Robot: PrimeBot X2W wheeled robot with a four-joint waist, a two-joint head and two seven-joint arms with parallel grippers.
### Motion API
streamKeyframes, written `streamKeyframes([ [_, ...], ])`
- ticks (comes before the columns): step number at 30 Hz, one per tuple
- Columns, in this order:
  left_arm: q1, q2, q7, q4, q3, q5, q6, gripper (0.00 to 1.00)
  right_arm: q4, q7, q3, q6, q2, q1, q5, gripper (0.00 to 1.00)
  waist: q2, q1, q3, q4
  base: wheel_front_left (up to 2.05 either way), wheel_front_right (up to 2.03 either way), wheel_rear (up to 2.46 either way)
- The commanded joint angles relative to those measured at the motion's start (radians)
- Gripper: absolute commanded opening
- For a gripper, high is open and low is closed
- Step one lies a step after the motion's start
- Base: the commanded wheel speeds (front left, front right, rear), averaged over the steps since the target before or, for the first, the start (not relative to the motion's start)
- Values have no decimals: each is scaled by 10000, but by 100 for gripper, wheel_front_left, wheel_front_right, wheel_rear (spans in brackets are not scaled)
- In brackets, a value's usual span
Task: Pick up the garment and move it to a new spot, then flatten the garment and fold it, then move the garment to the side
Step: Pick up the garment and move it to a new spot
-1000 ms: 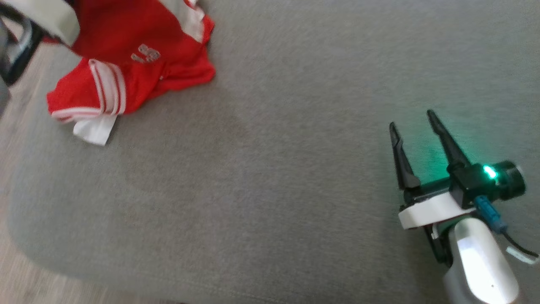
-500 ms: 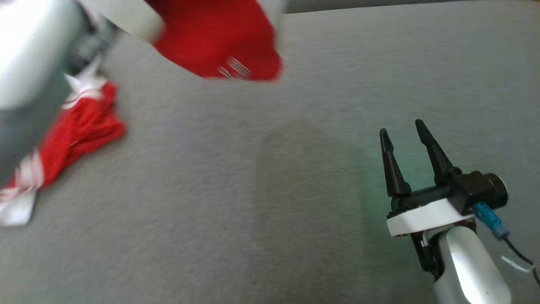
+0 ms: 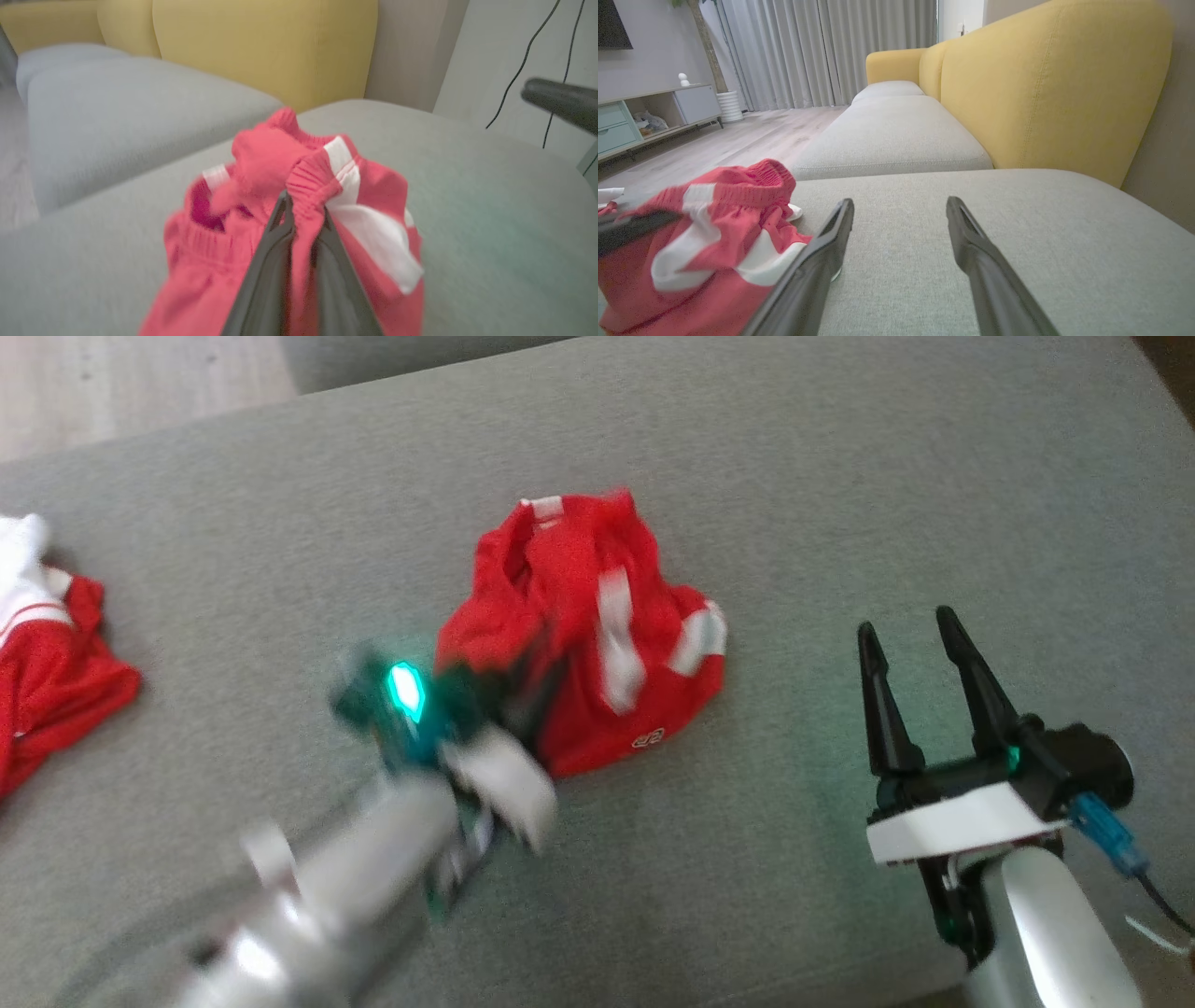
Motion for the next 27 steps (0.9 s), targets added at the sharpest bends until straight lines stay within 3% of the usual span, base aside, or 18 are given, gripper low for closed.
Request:
streamKeyframes([
  [1,308,-52,-106,-356,576,263,111,0,-312,-24,117,65,73,121,109,100,0,-2,-75,232,0,0,0],
  [2,799,-177,-106,-454,699,399,126,24,-295,-24,80,65,73,184,120,100,0,-2,-124,365,0,0,0],
  [3,1260,-302,-107,-561,838,524,145,97,-276,-24,18,65,73,258,123,100,0,-2,-213,541,0,0,0],
  [10,4254,-768,-109,-2205,3003,1718,750,100,-102,-24,-403,65,73,949,-4,100,0,-2,-1013,1812,0,0,0],
  [17,7253,-1108,-109,-4639,6514,3842,1278,100,-256,-24,-810,65,73,2060,-36,100,0,-2,-2084,2913,0,0,0],
  [22,8461,-1568,-110,-5532,8126,4784,1101,100,-656,-24,-663,65,74,2475,112,100,0,-2,-2309,3190,0,0,0],
  [27,8928,-1815,-110,-5829,8708,5384,772,100,-792,-24,-493,65,74,2700,-63,100,0,-2,-2368,3272,0,0,0],
])
